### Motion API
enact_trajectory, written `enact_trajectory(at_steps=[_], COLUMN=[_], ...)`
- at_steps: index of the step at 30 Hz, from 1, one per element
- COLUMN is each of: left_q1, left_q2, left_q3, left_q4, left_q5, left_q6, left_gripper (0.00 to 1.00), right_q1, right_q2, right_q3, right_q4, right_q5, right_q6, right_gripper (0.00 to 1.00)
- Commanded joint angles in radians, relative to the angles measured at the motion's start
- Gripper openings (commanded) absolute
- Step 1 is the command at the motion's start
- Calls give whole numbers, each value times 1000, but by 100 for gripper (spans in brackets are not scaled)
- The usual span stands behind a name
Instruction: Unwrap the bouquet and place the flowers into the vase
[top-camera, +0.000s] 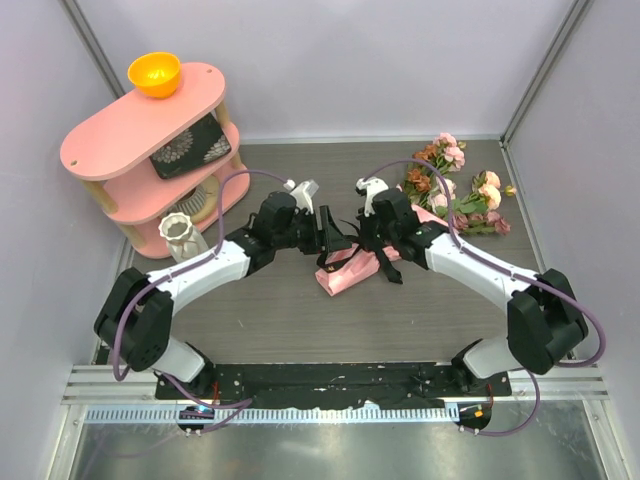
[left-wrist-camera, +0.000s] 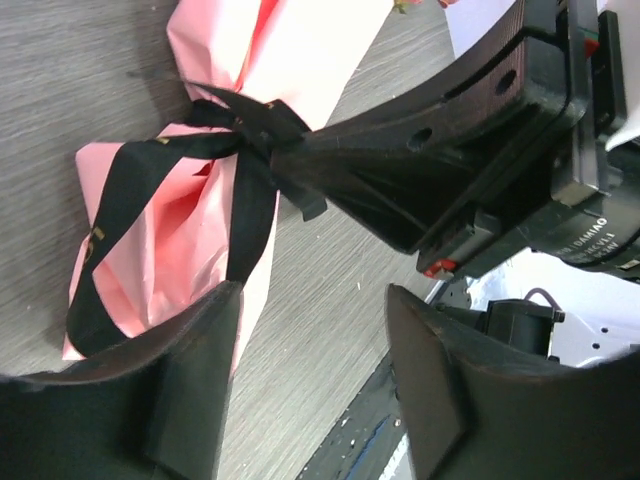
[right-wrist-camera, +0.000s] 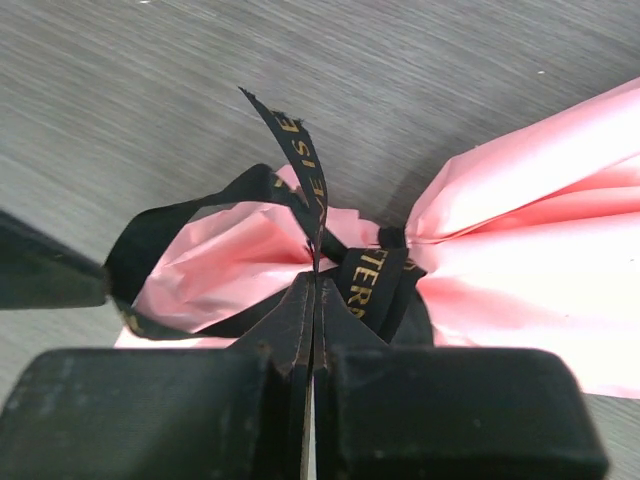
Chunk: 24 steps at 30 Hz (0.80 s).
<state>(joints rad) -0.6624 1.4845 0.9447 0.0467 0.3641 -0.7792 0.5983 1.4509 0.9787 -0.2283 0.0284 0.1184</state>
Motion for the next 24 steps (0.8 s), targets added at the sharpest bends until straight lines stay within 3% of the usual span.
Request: enact_trajectory(at_steps=[1, 2, 4, 6, 10, 12, 16, 21, 24], left_q1=[0, 1, 6, 29, 70, 72, 72, 72, 72], left_q2=[25, 31, 54, 69, 111, 151, 227, 211, 191], left_q3=[57, 75, 91, 98, 59, 69, 91, 51, 45], left_q4=[87, 84, 87, 120, 336, 354, 384, 380, 323], left_q5=[52, 61, 76, 128, 222, 245, 285, 219, 168], left_q6=[-2, -2, -8, -58, -213, -236, -316, -321, -279], left_gripper=[71, 78, 83, 83, 82, 81, 65, 75, 76], right_q1=[1, 1, 1, 0, -2, -2, -2, -2, -3], right_q2=[-83, -96, -112, -135, -167, -185, -210, -230, -234], right_q3=[-23, -32, -67, -92, -138, -152, -190, -204, -206], right_q4=[67, 70, 90, 122, 144, 153, 179, 182, 185], right_q5=[-102, -105, -128, -156, -170, -168, -182, -162, -165], right_q6=[58, 59, 58, 55, 52, 50, 52, 38, 29], right_gripper=[3, 3, 3, 4, 5, 5, 6, 7, 7])
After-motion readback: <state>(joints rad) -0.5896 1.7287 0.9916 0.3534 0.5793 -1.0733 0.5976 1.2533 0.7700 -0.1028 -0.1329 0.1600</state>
